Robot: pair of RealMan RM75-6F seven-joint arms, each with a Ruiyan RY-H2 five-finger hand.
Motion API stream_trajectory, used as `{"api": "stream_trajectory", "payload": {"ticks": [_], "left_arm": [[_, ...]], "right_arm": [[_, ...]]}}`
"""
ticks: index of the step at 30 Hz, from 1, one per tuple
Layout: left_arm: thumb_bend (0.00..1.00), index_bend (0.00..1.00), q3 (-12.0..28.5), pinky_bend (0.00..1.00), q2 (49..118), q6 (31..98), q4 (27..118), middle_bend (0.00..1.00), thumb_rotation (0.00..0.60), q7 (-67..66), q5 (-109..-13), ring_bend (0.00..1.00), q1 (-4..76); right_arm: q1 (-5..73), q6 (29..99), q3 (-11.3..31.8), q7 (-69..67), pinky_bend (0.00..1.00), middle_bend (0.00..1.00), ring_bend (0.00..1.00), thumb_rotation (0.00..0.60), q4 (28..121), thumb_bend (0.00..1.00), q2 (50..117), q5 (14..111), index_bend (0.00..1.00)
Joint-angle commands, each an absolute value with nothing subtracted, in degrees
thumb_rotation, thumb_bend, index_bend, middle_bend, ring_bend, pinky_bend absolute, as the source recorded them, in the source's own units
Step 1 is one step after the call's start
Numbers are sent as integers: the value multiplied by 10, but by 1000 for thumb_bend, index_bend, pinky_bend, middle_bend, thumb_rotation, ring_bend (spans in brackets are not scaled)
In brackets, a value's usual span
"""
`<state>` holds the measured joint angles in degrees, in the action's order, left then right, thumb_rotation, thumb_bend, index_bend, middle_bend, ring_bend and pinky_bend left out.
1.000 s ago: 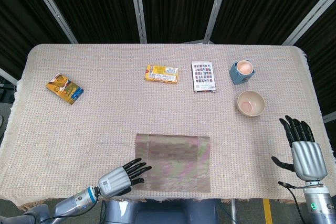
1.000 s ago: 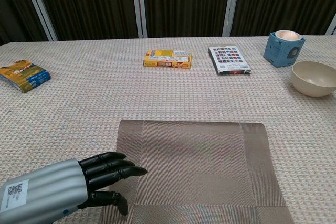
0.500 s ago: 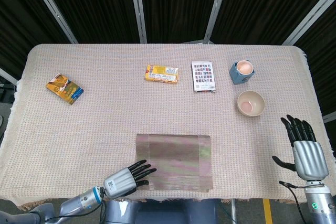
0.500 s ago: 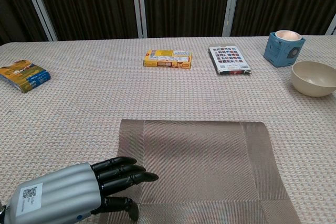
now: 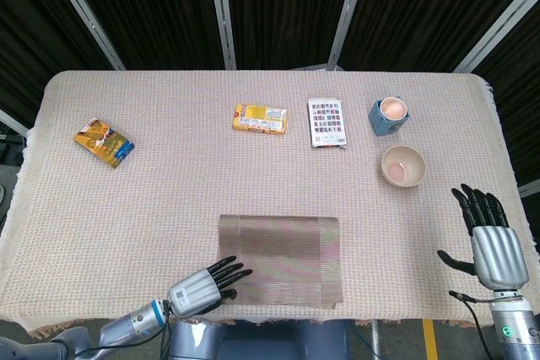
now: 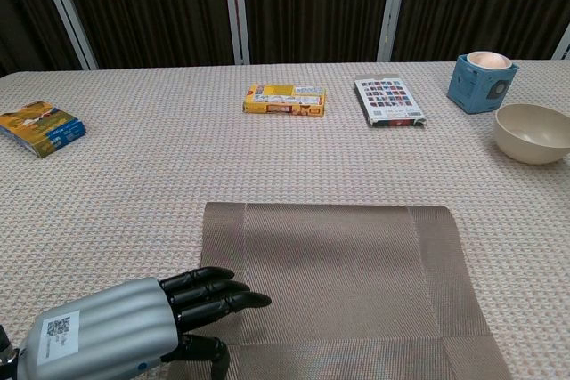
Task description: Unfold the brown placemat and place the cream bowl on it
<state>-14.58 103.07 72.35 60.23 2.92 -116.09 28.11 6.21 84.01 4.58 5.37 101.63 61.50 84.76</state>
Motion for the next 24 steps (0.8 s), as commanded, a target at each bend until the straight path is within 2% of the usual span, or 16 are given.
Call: {"api": "stream_trajectory", "payload": {"ticks": [1, 5, 9, 17, 24], "left_arm": [[452, 442, -147, 0, 1033, 723, 601, 0, 600, 30, -1159, 0, 281], [461, 475, -148, 0, 1038, 723, 598, 0, 600, 31, -1155, 0, 281], [520, 500, -146, 0, 1045, 728, 597, 0, 600, 34, -1148, 0, 280], [524, 530, -136, 0, 1050, 737, 598, 0, 600, 39, -1135, 0, 284], [525, 548, -110, 0, 1051, 753, 608, 0, 600, 50, -1116, 0, 290]], "right_arm": [[62, 841, 46, 53, 0, 0, 0, 600, 1017, 0, 615, 848, 0], [61, 842, 46, 52, 0, 0, 0, 600, 1018, 0, 613, 850, 0], [61, 843, 46, 50, 0, 0, 0, 600, 1019, 0, 612, 850, 0], [60, 843, 47, 48, 0, 0, 0, 600, 1021, 0, 610, 851, 0], [60, 845, 46, 50, 0, 0, 0, 600, 1022, 0, 611, 854, 0]]}}
